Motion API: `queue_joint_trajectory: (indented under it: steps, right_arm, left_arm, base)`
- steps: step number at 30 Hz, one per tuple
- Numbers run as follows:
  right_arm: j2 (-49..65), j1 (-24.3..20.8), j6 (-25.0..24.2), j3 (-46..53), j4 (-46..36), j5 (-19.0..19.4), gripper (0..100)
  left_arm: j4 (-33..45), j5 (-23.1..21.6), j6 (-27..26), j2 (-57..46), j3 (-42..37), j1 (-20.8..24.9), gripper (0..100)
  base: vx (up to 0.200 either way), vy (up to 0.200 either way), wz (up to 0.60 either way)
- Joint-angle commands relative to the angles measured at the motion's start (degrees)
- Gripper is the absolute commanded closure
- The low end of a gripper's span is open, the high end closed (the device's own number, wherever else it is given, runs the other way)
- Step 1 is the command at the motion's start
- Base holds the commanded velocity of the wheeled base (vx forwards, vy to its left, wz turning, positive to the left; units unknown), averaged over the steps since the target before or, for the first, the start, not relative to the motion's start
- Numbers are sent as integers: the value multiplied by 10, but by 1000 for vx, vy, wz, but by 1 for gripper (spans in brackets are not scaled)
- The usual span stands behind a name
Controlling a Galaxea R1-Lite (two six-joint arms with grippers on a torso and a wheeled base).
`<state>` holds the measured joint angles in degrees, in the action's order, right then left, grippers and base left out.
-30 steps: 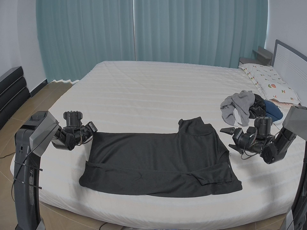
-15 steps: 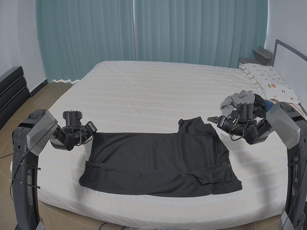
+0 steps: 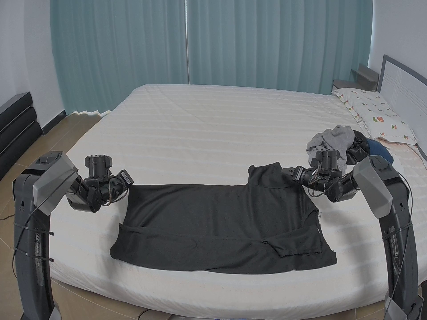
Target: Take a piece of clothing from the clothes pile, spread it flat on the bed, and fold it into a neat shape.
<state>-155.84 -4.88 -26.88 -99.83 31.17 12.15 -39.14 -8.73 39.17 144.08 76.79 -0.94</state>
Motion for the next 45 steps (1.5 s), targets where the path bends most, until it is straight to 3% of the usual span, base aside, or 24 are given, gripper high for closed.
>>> queue_joint_trajectory:
  steps: [1, 14, 20, 26, 32, 45]
  right_arm:
    - [-13, 3, -1, -12, -5, 0, 100]
    - [54, 11, -24, 49, 8, 2, 100]
    - [81, 19, -58, 85, 68, -1, 100]
    - [95, 24, -61, 124, 100, -4, 100]
    - [99, 30, -62, 133, 101, -20, 100]
    - [111, 32, -85, 152, 103, -16, 100]
  left_arm:
    - [0, -1, 0, 0, -1, 0, 100]
    - [1, 2, 0, -22, -9, 0, 100]
    - [-2, 2, 6, -47, -16, -5, 100]
    - [-3, 2, 7, -49, -16, -9, 100]
    - [-3, 2, 7, -49, -16, -10, 100]
    - [-3, 1, 7, -49, -14, -14, 100]
  base:
    - [0, 0, 0]
    - [0, 0, 0]
    - [0, 0, 0]
    - [0, 0, 0]
    - [0, 0, 0]
    - [0, 0, 0]
